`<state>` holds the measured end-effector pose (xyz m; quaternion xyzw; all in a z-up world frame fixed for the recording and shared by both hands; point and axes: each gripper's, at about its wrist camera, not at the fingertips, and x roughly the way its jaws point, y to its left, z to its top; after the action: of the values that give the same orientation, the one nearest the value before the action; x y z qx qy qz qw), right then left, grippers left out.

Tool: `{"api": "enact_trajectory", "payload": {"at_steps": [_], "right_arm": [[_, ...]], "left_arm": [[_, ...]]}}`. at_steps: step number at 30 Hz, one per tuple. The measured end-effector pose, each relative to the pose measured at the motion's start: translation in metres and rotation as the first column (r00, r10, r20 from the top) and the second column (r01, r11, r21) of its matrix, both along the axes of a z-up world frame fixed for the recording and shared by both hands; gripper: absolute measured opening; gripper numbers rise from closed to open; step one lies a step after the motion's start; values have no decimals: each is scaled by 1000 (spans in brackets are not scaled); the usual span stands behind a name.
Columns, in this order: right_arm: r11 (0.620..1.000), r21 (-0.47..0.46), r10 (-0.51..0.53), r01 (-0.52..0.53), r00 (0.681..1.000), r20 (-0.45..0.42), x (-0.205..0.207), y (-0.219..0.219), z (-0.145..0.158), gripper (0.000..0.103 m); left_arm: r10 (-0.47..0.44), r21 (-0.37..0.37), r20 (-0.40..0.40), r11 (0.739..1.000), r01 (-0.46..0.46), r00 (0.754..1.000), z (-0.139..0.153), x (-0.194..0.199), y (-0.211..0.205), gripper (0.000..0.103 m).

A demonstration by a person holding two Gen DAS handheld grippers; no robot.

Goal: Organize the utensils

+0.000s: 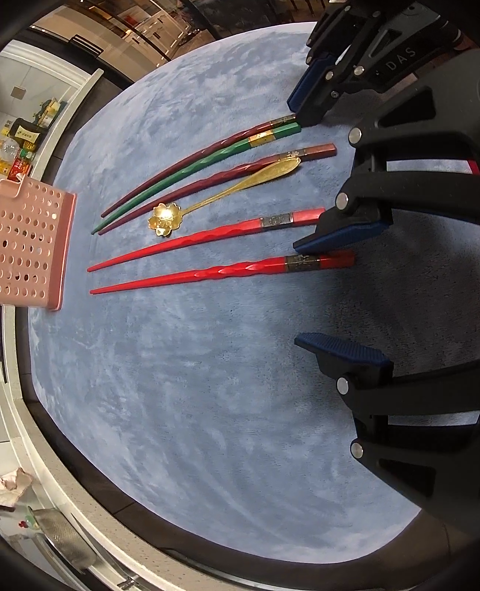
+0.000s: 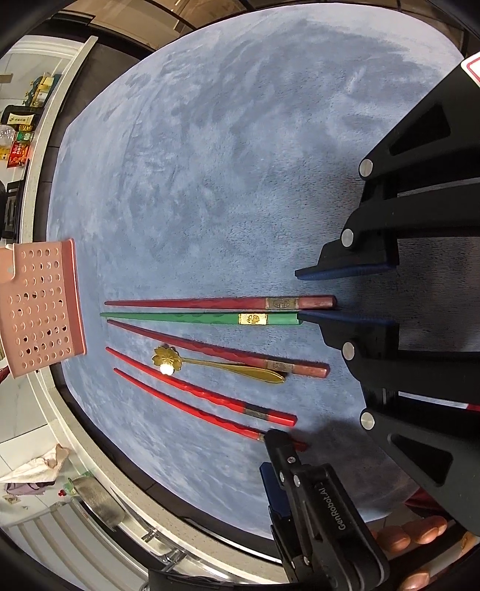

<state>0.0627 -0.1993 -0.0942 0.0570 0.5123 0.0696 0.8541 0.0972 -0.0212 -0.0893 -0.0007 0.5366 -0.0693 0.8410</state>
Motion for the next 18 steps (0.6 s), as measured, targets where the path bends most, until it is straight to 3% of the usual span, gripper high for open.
{"api": "enact_trajectory", "payload": {"at_steps": [6, 12, 14, 18], "right_arm": [[1000, -3, 4, -4, 1000, 1, 4, 1, 0, 14], [1000, -5, 15, -15, 1000, 1, 7, 3, 0, 7], [1000, -6, 16, -16, 1000, 1, 7, 3, 0, 7], [1000, -2, 11, -11, 1000, 3, 6, 2, 2, 7]], "left_arm": [[-1, 6, 7, 1000, 1, 1000, 0, 2, 0, 39], [-1, -2, 11, 1000, 1, 1000, 1, 3, 3, 23], [-9, -11, 11, 1000, 9, 1000, 2, 3, 3, 13], [-15, -19, 5, 1000, 15, 1000, 3, 4, 4, 8]]}}
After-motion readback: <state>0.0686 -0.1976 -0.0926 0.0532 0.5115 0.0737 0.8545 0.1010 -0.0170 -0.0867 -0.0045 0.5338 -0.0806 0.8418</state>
